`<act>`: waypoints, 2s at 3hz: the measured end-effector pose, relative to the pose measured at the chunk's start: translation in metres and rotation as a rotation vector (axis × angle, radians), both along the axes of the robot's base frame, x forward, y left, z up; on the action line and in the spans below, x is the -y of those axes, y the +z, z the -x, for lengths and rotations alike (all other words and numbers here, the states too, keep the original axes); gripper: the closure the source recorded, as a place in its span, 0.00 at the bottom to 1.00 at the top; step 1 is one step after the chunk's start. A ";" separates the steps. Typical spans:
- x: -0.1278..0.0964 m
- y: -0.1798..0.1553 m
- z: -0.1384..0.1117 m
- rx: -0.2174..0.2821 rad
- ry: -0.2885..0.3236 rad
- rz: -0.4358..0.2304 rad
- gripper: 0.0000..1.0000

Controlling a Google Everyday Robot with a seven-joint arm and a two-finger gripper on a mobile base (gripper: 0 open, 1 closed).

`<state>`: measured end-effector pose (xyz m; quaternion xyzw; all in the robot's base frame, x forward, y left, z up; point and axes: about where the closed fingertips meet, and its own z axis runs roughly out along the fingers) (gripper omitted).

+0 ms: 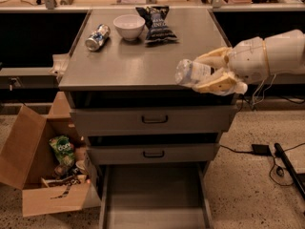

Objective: Pick blue plastic bottle from bottom drawer and place on counter

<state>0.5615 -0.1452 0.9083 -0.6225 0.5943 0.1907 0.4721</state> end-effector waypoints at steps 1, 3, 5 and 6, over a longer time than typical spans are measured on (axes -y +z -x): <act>0.010 0.015 -0.035 -0.058 -0.086 -0.008 1.00; -0.008 0.026 -0.094 -0.143 -0.139 0.004 1.00; -0.009 0.019 -0.107 -0.182 -0.218 0.005 1.00; -0.008 0.013 -0.134 -0.240 -0.309 -0.018 1.00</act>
Offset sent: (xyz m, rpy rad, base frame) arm 0.0962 -0.0029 0.0458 -0.0099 0.1545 -0.1805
